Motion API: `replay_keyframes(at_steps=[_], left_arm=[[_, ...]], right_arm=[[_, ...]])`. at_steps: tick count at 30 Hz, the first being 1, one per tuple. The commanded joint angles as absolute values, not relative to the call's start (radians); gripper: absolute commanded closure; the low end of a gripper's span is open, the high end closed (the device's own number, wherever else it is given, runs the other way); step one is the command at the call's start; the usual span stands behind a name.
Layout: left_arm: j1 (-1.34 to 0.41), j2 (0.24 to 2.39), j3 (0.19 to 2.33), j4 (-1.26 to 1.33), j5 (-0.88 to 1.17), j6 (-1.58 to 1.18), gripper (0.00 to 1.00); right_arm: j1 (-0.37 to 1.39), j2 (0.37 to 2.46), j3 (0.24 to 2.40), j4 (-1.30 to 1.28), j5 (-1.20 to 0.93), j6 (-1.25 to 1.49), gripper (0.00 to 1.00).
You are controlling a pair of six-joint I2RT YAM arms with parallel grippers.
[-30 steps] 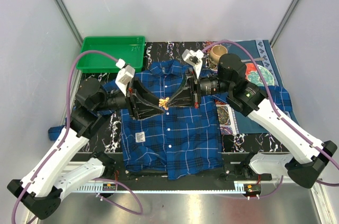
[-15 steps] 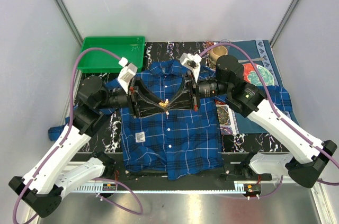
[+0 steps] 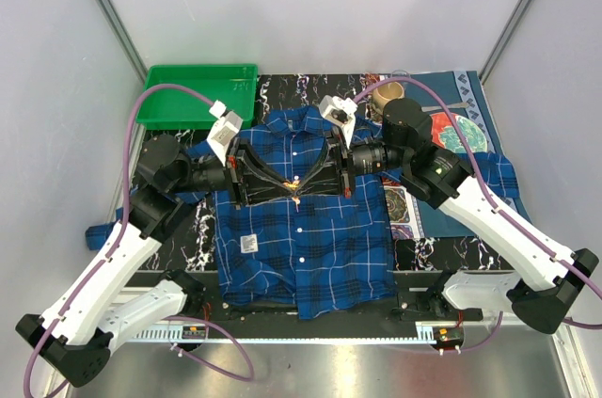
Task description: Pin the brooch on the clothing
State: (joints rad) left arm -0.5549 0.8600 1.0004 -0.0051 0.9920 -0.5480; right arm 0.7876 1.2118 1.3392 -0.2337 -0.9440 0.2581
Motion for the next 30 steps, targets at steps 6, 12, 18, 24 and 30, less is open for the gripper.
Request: replay_keyframes(at_steps=[6,12,18,24,30], left_arm=[[-0.548,0.864,1.026,0.003,0.994,-0.506,0.75],[-0.548,0.851,1.015,-0.021,0.996,-0.492,0.75],[-0.548,0.857,1.02,-0.005,0.992,-0.503,0.8],[-0.549,0.87,1.017,-0.003,1.002,-0.508,0.84],[-0.549,0.864,0.997,-0.005,0.996,-0.499,0.85]], right_arm=[[0.804,1.219,1.382,-0.19,-0.937,0.273,1.0],[0.804,1.223,1.381,-0.189,-0.931,0.273,1.0],[0.804,1.224,1.381,-0.183,-0.937,0.282,1.0],[0.805,1.244,1.393,-0.155,-0.923,0.301,1.0],[0.807,1.255,1.397,-0.123,-0.914,0.324,1.0]])
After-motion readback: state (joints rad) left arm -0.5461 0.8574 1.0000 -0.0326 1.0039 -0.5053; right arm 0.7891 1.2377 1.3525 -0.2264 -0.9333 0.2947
